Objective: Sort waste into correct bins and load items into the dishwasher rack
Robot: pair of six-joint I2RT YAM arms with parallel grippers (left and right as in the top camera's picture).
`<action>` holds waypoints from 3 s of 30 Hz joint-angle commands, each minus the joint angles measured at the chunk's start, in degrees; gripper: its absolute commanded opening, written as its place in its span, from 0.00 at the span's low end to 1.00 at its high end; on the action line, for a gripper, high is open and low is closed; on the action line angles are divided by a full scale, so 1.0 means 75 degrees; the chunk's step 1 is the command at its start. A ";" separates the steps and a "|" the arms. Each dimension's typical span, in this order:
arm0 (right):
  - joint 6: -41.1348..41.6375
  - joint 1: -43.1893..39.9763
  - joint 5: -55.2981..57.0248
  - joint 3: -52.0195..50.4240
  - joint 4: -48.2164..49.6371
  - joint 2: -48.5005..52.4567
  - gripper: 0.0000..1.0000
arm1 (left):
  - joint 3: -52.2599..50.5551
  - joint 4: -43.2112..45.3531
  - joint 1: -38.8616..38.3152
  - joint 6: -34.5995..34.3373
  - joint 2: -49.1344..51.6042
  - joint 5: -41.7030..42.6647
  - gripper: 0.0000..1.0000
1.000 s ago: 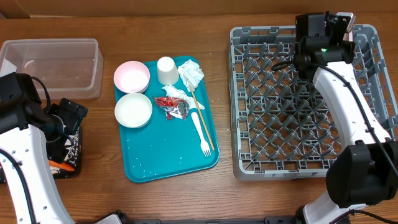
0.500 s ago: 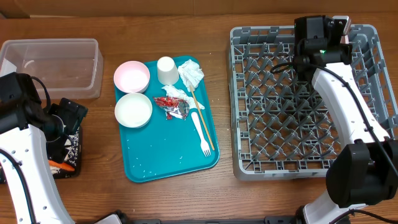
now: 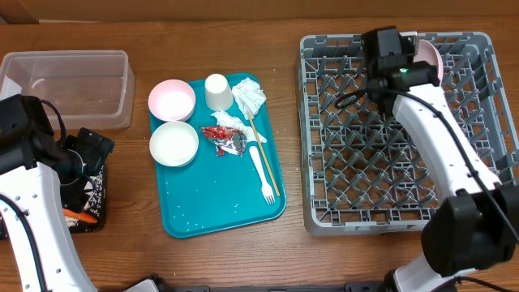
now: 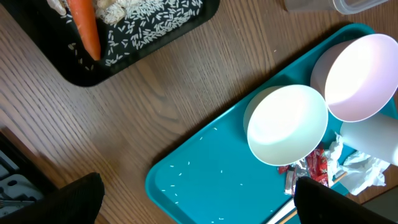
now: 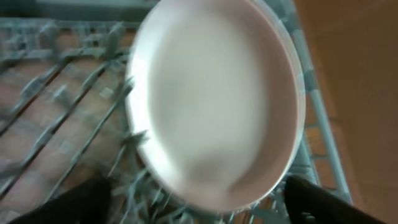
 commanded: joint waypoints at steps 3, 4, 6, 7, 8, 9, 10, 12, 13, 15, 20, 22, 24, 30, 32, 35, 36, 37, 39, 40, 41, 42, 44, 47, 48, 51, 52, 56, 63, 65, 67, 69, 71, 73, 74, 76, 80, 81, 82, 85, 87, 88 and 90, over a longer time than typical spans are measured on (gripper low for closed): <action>0.0070 -0.0020 -0.3112 0.1294 -0.0694 -0.1102 1.00 | 0.0117 0.0009 0.0035 0.0006 -0.0032 0.0052 1.00; 0.0070 -0.0017 -0.3762 0.1533 -0.0906 -0.1204 1.00 | 0.0117 0.0009 0.0035 0.0006 -0.0032 0.0052 1.00; 0.0070 -0.0012 -0.5657 0.2078 -0.1431 -0.1416 1.00 | 0.0117 0.0009 0.0035 0.0003 -0.0032 0.0052 1.00; 0.0070 -0.0012 -0.6455 0.2276 -0.1623 -0.1504 1.00 | 0.0117 0.0009 0.0035 0.0006 -0.0032 0.0052 1.00; 0.0070 -0.0015 -0.7560 0.2486 -0.1824 -0.1629 1.00 | 0.0117 0.0009 0.0035 0.0006 -0.0032 0.0052 1.00; 0.0070 -0.0015 -0.8253 0.2573 -0.1918 -0.1716 1.00 | 0.0117 0.0009 0.0035 0.0006 -0.0032 0.0052 1.00; 0.0070 -0.0012 -0.8897 0.2588 -0.1935 -0.1807 1.00 | 0.0117 0.0009 0.0035 0.0006 -0.0032 0.0052 1.00; 0.0070 0.0000 -1.0045 0.2567 -0.1923 -0.1886 1.00 | 0.0117 0.0009 0.0035 0.0006 -0.0032 0.0052 1.00; 0.0070 0.0032 -1.0308 0.2565 -0.1955 -0.1883 1.00 | 0.0117 0.0009 0.0035 0.0006 -0.0032 0.0050 1.00; 0.0073 0.0189 -1.0561 0.2500 -0.2049 -0.1824 1.00 | 0.0117 0.0009 0.0035 0.0006 -0.0032 0.0052 1.00; 0.0070 0.1311 -1.0069 0.2034 -0.1982 -0.1475 1.00 | 0.0117 0.0009 0.0035 0.0006 -0.0032 0.0050 1.00; 0.0073 0.1853 -0.9500 0.1801 -0.1865 -0.1291 1.00 | 0.0117 0.0009 0.0035 0.0006 -0.0032 0.0052 1.00; 0.0134 0.2582 -0.8766 0.1647 -0.1731 -0.0860 1.00 | 0.0117 0.0009 0.0035 0.0006 -0.0032 0.0052 1.00; 0.0959 0.3660 -0.7644 0.1641 -0.1189 0.0216 1.00 | 0.0117 0.0009 0.0035 0.0006 -0.0032 0.0052 1.00; 0.1119 0.3885 -0.7484 0.1641 -0.1067 0.0530 1.00 | 0.0117 0.0009 0.0035 0.0006 -0.0032 0.0052 1.00; 0.1142 0.4112 -0.7452 0.1641 -0.0965 0.0866 1.00 | 0.0117 0.0009 0.0035 0.0006 -0.0032 0.0050 1.00; 0.1151 0.4182 -0.7452 0.1641 -0.0947 0.0968 1.00 | 0.0117 0.0009 0.0032 0.0006 -0.0032 0.0052 1.00; 0.1209 0.4229 -0.7446 0.1641 -0.0938 0.1049 1.00 | 0.0117 0.0009 0.0032 0.0006 -0.0032 0.0052 1.00; 0.1314 0.4281 -0.7431 0.1641 -0.0944 0.1163 1.00 | 0.0117 0.0009 0.0035 0.0006 -0.0032 0.0052 1.00; 0.1311 0.4287 -0.7428 0.1641 -0.0970 0.1207 1.00 | 0.0117 0.0009 0.0035 0.0006 -0.0032 0.0052 1.00; 0.1311 0.4287 -0.7423 0.1641 -0.1003 0.1209 1.00 | 0.0117 0.0009 0.0035 0.0006 -0.0032 0.0052 1.00; 0.1317 0.4287 -0.7393 0.1641 -0.1026 0.1209 1.00 | 0.0117 0.0009 0.0032 0.0006 -0.0032 0.0052 1.00; 0.1320 0.4249 -0.7312 0.1647 -0.1081 0.1201 1.00 | 0.0117 0.0009 0.0032 0.0006 -0.0032 0.0052 1.00; 0.1778 0.4153 -0.6849 0.1786 -0.1457 0.1166 1.00 | 0.0117 0.0009 0.0035 0.0006 -0.0032 0.0052 1.00; 0.2063 0.4112 -0.6531 0.1874 -0.1638 0.1131 1.00 | 0.0117 0.0009 0.0035 0.0006 -0.0032 0.0052 1.00; 0.2483 0.4013 -0.5761 0.2162 -0.2124 0.0921 1.00 | 0.0117 0.0009 0.0035 0.0006 -0.0032 0.0052 1.00; 0.2585 0.3995 -0.5578 0.2247 -0.2259 0.0836 1.00 | 0.0117 0.0009 0.0032 0.0006 -0.0032 0.0052 1.00; 0.3127 0.3990 -0.4820 0.2503 -0.2739 0.0353 1.00 | 0.0117 0.0009 0.0035 0.0006 -0.0032 0.0052 1.00; 0.3678 0.3990 -0.3832 0.2524 -0.3150 -0.0600 1.00 | 0.0117 0.0009 0.0035 0.0006 -0.0032 0.0052 1.00; 0.3684 0.3990 -0.3861 0.2524 -0.3121 -0.0676 1.00 | 0.0117 0.0009 0.0035 0.0006 -0.0032 0.0052 1.00; 0.3684 0.3990 -0.4153 0.2524 -0.3110 -0.0673 1.00 | 0.0117 0.0009 0.0035 0.0006 -0.0032 0.0052 1.00; 0.3684 0.3990 -0.4666 0.2518 -0.3115 -0.0653 1.00 | 0.0117 0.0009 0.0035 0.0006 -0.0032 0.0052 1.00; 0.3684 0.3990 -0.4893 0.2518 -0.3013 -0.0653 1.00 | 0.0117 0.0009 0.0032 0.0006 -0.0032 0.0052 1.00; 0.3687 0.3990 -0.5493 0.2518 -0.2704 -0.0653 1.00 | 0.0117 0.0009 0.0035 0.0006 -0.0032 0.0050 1.00; 0.3684 0.3990 -0.5887 0.2515 -0.2556 -0.0635 1.00 | 0.0117 0.0009 0.0035 0.0006 -0.0032 0.0052 1.00; 0.3684 0.3993 -0.6630 0.2515 -0.2238 -0.0606 1.00 | 0.0117 0.0009 0.0035 0.0006 -0.0032 0.0052 1.00; 0.3687 0.4106 -0.7067 0.2433 -0.1716 -0.0522 1.00 | 0.0117 0.0009 0.0035 0.0006 -0.0032 0.0052 1.00; 0.3684 0.4147 -0.7058 0.2433 -0.1670 -0.0498 1.00 | 0.0117 0.0009 0.0035 0.0006 -0.0032 0.0052 1.00; 0.3681 0.4185 -0.7029 0.2430 -0.1600 -0.0463 1.00 | 0.0117 0.0009 0.0035 0.0006 -0.0032 0.0052 1.00; 0.3681 0.4208 -0.6531 0.2430 -0.1603 -0.0428 1.00 | 0.0117 0.0009 0.0035 0.0006 -0.0032 0.0052 1.00; 0.3681 0.4205 -0.6175 0.2430 -0.1661 -0.0428 1.00 | 0.0117 0.0009 0.0035 0.0006 -0.0032 0.0050 1.00; 0.3678 0.4205 -0.6085 0.2430 -0.1693 -0.0428 1.00 | 0.0117 0.0009 0.0035 0.0006 -0.0032 0.0052 1.00; 0.3681 0.4208 -0.6030 0.2430 -0.1792 -0.0428 1.00 | 0.0117 0.0009 0.0035 0.0006 -0.0032 0.0052 1.00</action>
